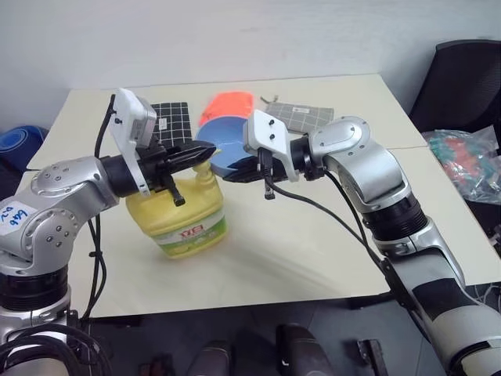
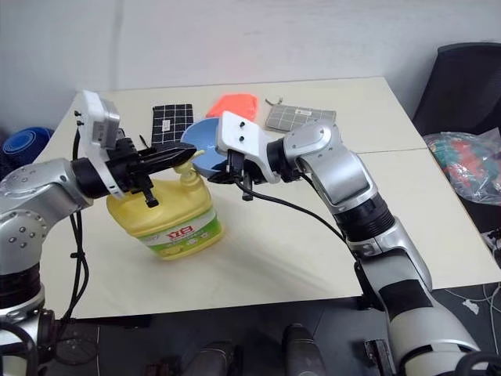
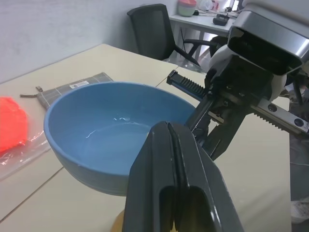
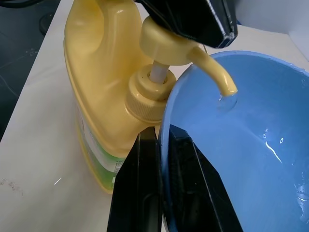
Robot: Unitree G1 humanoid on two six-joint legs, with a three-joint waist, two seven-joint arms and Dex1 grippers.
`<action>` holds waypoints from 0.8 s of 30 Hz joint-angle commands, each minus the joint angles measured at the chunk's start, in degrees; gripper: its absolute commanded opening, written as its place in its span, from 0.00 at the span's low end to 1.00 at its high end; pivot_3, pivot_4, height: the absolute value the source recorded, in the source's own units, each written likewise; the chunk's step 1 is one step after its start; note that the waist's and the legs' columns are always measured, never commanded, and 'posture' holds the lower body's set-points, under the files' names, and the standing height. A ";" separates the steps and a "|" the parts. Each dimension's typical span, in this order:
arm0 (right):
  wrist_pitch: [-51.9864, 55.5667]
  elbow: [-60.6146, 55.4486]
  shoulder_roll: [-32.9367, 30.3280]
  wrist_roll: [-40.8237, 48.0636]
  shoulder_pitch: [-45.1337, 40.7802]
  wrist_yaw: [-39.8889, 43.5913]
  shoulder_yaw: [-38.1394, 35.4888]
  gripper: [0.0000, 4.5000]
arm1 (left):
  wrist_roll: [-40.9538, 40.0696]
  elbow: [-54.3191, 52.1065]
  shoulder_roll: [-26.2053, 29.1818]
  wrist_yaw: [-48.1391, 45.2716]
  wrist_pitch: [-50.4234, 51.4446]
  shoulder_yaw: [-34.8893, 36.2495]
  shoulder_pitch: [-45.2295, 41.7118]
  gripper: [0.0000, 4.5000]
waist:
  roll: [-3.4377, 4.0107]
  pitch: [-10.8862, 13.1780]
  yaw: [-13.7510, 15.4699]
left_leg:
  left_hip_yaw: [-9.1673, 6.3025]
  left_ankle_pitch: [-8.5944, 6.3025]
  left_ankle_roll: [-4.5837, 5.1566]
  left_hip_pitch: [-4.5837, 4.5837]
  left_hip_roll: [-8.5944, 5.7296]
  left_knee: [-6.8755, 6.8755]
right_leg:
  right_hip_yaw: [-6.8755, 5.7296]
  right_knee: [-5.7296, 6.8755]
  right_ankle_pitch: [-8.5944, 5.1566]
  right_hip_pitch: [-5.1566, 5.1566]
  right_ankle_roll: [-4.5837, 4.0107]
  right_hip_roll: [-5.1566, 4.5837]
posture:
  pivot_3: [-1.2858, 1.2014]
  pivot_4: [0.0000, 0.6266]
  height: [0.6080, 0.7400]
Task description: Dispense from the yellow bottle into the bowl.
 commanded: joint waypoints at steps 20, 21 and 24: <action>-8.54 2.25 -2.83 -1.24 1.37 0.41 -2.83 0.00 | -6.49 2.98 -0.53 -9.33 -5.75 11.25 2.33 0.00 | -0.03 -0.19 -0.06 | 0.02 0.00 0.00 0.27 -0.07 -0.39 | 0.02 -0.03 0.00 -0.06 0.00 -0.01 | 0.52 0.24 1.00; -10.22 3.46 -4.61 -1.75 2.37 0.58 -3.46 0.00 | -7.75 2.42 0.70 -11.17 -6.57 14.43 3.25 0.00 | -0.09 -0.15 -0.09 | 0.02 0.00 -0.01 0.18 -0.06 -0.39 | 0.01 -0.05 0.00 -0.13 -0.01 0.00 | 0.52 0.24 1.00; -14.27 6.84 -8.98 -2.33 5.69 1.48 -4.91 0.00 | -8.22 2.10 5.70 -17.47 -7.69 20.76 8.94 0.00 | -0.16 -0.10 -0.17 | 0.00 0.00 0.00 -0.03 -0.05 -0.37 | -0.07 -0.17 0.00 -0.28 -0.01 -0.01 | 0.52 0.24 1.00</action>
